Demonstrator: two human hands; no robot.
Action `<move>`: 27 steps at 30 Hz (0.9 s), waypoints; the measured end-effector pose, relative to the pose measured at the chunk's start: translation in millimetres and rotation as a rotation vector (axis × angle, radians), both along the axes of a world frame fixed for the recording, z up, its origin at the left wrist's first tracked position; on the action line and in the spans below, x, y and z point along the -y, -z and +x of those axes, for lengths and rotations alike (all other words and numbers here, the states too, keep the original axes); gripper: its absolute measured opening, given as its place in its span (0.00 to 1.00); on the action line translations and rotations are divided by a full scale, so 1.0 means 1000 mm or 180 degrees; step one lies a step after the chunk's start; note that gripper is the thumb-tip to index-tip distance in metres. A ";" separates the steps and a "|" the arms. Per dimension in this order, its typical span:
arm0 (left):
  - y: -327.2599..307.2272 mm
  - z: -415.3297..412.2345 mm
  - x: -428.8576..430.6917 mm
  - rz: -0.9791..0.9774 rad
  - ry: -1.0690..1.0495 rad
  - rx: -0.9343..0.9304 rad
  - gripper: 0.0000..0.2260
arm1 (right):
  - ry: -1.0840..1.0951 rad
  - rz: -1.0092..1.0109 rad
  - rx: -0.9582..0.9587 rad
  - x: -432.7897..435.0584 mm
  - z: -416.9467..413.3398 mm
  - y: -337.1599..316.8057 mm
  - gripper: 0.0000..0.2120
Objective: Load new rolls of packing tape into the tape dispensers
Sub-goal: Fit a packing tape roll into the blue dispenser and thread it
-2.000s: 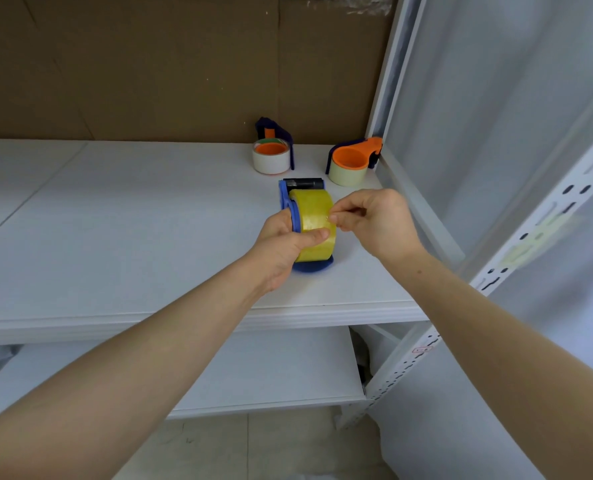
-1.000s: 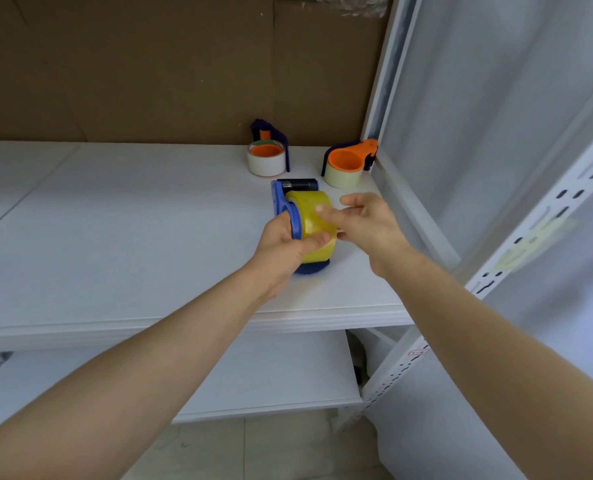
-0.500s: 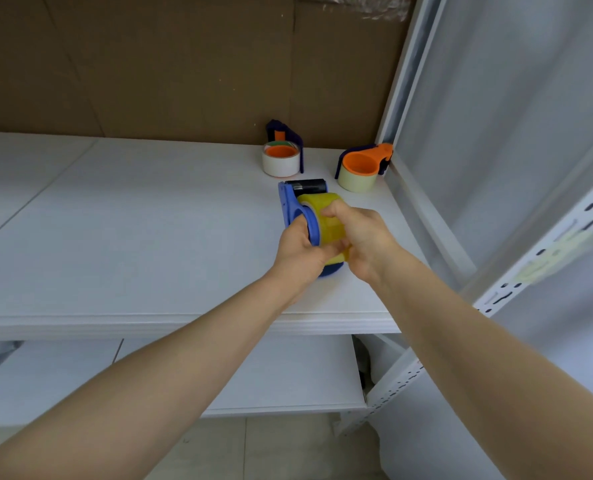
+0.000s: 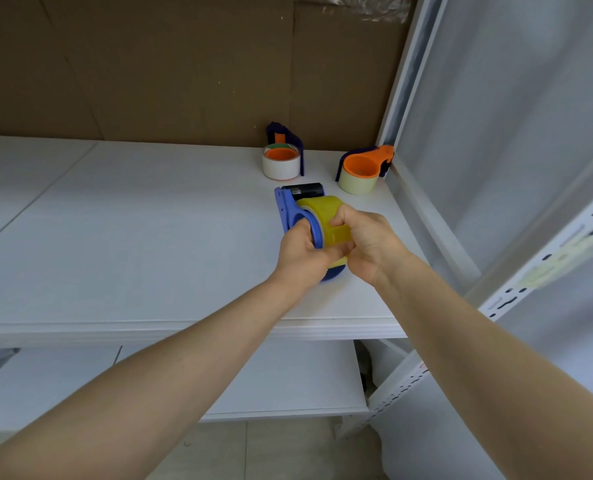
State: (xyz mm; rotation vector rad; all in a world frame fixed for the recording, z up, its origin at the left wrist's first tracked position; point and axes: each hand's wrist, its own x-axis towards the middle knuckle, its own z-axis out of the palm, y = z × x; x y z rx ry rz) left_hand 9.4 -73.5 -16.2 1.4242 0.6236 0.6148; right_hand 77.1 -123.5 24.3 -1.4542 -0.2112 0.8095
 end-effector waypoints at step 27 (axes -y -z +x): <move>0.002 0.005 -0.005 0.0070 0.0032 -0.0123 0.19 | -0.0080 0.0165 -0.0074 0.005 0.004 0.002 0.10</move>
